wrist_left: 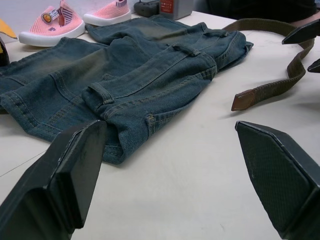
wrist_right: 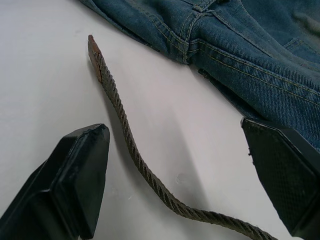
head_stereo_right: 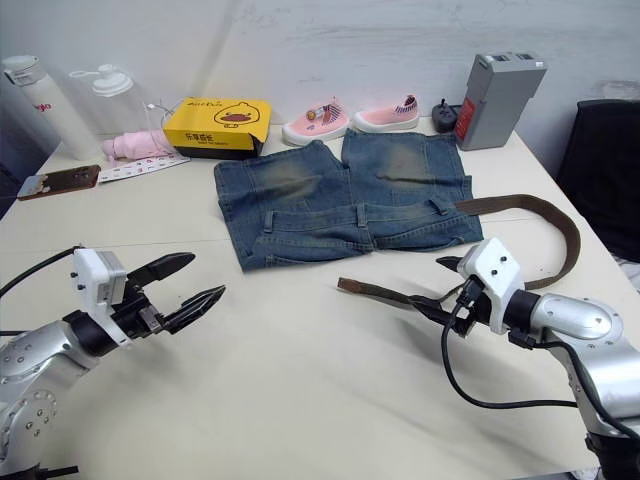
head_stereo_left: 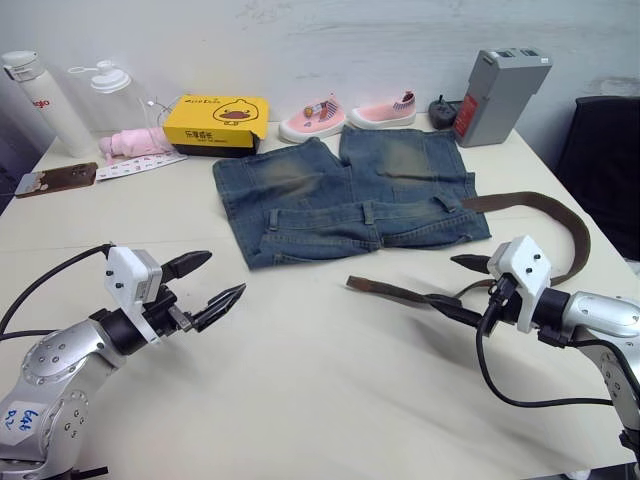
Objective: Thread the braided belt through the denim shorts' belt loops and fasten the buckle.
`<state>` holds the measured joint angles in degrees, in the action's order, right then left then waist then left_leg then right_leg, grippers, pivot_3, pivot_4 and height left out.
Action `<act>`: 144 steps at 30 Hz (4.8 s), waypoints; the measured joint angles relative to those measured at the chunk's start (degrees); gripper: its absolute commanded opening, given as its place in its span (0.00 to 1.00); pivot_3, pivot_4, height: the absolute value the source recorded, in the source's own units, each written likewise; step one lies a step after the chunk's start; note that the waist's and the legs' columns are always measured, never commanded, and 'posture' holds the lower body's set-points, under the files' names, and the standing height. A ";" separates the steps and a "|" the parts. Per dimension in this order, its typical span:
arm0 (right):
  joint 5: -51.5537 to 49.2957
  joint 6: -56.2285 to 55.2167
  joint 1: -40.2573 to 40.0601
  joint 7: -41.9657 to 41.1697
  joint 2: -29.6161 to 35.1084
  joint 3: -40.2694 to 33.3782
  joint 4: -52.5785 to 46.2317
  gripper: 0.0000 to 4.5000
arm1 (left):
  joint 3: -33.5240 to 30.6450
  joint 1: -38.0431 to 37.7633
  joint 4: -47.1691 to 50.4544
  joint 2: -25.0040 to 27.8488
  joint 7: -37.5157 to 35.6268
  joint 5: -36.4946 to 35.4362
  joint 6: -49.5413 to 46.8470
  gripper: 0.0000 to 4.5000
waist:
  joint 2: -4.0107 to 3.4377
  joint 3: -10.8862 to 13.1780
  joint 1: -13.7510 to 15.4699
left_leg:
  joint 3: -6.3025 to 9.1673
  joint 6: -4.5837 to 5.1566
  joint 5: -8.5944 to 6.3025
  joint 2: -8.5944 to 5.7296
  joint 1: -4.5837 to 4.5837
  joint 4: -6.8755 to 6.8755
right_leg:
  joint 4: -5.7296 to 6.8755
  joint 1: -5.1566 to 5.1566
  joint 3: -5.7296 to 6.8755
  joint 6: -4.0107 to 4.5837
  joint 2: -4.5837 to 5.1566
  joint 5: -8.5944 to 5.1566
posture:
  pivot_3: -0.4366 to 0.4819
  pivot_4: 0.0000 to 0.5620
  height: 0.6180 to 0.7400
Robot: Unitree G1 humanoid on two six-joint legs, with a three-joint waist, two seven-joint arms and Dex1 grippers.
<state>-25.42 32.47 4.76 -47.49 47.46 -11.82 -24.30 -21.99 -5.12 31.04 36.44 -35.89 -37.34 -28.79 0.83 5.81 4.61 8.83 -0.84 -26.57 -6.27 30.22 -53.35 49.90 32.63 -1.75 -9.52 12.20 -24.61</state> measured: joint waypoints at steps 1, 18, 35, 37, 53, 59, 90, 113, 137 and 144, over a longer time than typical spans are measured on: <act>0.00 0.00 0.00 0.00 0.00 0.00 0.00 1.00 | 0.00 0.00 0.00 0.00 0.00 0.00 0.00 1.00 | 0.00 0.00 0.00 | 0.00 0.00 0.00 0.00 0.00 0.00 | 0.00 0.00 0.00 0.00 0.00 0.00 | 0.48 0.27 0.05; -1.77 3.64 1.78 -3.85 2.98 3.09 -1.47 1.00 | 0.19 -0.27 -0.06 0.35 -1.40 0.08 0.00 1.00 | -0.01 0.01 -0.10 | 0.00 0.00 0.00 0.02 0.00 0.00 | -0.01 -0.01 0.01 0.00 0.00 0.00 | 0.48 0.27 0.05; 7.06 3.89 10.56 -7.15 4.59 18.13 7.93 0.11 | 0.64 -2.07 0.23 0.42 -1.52 0.21 -0.02 1.00 | 0.22 -0.14 0.01 | 0.00 0.02 0.02 -0.05 -0.03 0.00 | -0.01 -0.04 0.03 -0.01 0.05 0.00 | 0.48 0.27 0.05; 7.23 3.14 10.57 -8.44 4.79 18.42 7.62 0.01 | 0.97 -1.47 0.33 0.52 -1.92 0.11 -0.10 1.00 | 0.21 -0.13 0.02 | 0.01 0.02 0.02 -0.04 -0.03 0.00 | 0.00 -0.03 0.06 -0.01 0.05 0.01 | 0.48 0.27 0.05; 10.86 -9.81 20.33 -16.11 4.57 22.65 -2.88 0.01 | 21.27 18.85 -7.52 6.57 -20.67 -3.85 -6.88 1.00 | -0.03 0.03 -0.37 | 0.10 -0.26 0.17 -0.03 0.06 0.03 | -0.13 0.04 0.60 -0.16 0.07 0.08 | 0.48 0.27 0.05; 10.18 -7.18 20.85 -15.68 4.03 22.82 -6.24 0.00 | 26.70 22.94 -12.48 2.17 -21.20 0.60 -5.23 0.94 | -0.01 0.02 -0.36 | 0.09 -0.25 0.20 -0.06 0.07 0.03 | -0.23 0.01 0.58 -0.19 0.13 0.10 | 0.48 0.27 0.05; -40.44 28.07 20.27 8.52 -7.24 -14.53 -2.65 0.46 | 16.46 21.82 -11.87 -12.47 -2.86 -23.17 -26.39 0.00 | 0.19 0.02 0.08 | 0.14 -0.27 0.30 -0.10 0.06 0.02 | -0.05 0.06 -0.02 -0.51 0.12 0.27 | 0.48 0.27 0.05; -86.12 8.76 12.58 51.24 -25.76 5.21 -2.12 0.46 | 12.98 27.12 -11.00 -12.68 15.29 -47.07 -31.74 0.00 | 0.17 -0.11 -0.22 | -0.01 -0.26 0.35 0.03 0.04 -0.01 | 0.17 0.23 -0.36 -0.39 -0.52 0.22 | 0.48 0.27 0.05; -85.19 3.11 12.04 54.67 -28.79 3.73 -0.38 0.00 | 17.53 27.08 -9.25 -8.08 13.75 -40.09 -28.90 0.83 | 0.19 -0.13 -0.24 | -0.11 -0.22 0.33 0.03 0.16 -0.02 | 0.49 0.52 -0.53 -0.33 -0.57 0.19 | 0.48 0.27 0.05; -86.17 -3.03 6.74 58.17 -28.38 -7.21 -1.63 0.00 | 42.73 39.30 -27.44 -0.55 -1.36 11.45 3.96 0.99 | 0.13 -0.12 -0.04 | -0.44 0.08 0.19 0.03 0.19 -0.07 | 0.48 0.60 -0.74 0.08 -0.53 0.03 | 0.48 0.27 0.05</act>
<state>-111.59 29.44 11.50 10.68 19.08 -19.03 -25.93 20.74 34.18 3.60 35.89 -37.24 -25.89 -24.83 0.96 5.69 4.57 8.39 -0.76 -26.38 -6.24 30.41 -53.42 50.38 33.24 -2.49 -9.44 11.67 -24.58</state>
